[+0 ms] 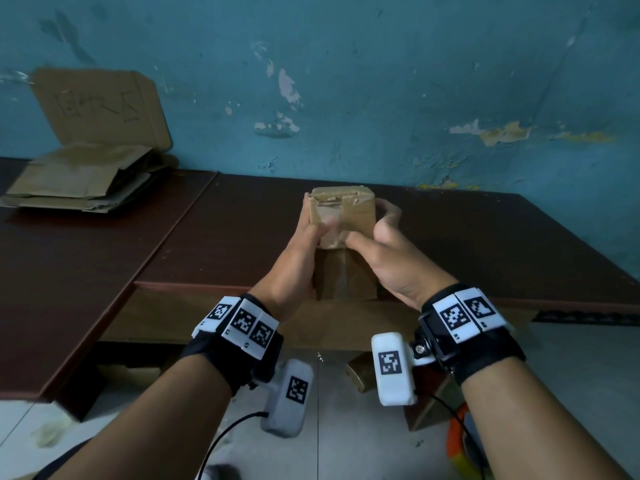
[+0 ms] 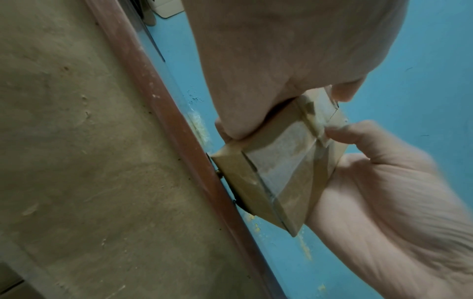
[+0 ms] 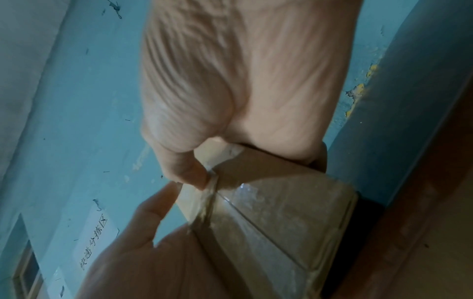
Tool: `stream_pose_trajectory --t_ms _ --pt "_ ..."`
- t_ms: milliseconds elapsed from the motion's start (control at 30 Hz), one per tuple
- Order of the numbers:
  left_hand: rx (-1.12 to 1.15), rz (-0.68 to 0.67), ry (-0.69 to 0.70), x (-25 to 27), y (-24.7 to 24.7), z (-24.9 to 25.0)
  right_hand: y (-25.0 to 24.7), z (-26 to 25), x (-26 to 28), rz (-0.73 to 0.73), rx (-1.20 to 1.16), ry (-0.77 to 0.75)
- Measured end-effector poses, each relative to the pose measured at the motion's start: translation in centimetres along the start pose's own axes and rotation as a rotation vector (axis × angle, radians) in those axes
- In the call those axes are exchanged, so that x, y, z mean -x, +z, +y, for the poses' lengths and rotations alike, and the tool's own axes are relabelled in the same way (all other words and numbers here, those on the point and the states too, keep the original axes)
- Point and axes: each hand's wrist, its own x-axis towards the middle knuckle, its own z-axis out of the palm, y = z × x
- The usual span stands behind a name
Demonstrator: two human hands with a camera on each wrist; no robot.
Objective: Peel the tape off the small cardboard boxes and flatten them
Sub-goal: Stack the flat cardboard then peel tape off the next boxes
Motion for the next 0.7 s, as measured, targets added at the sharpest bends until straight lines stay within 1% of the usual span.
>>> stream_pose_trajectory --t_ms 100,333,500,700 --pt "-0.008 0.027 -0.018 -0.1 0.06 -0.27 -0.28 -0.04 0.06 -0.02 -0.019 0.012" --pt "0.011 -0.023 -0.007 -0.18 -0.1 -0.77 -0.33 -0.16 0.35 -0.032 -0.095 0.02" --pt "0.003 -0.054 0.001 -0.23 -0.6 -0.83 -0.21 -0.25 0.14 -0.021 -0.224 0.054" --pt "-0.008 -0.058 0.03 -0.15 -0.64 -0.92 0.01 0.03 -0.13 -0.009 -0.121 0.044"
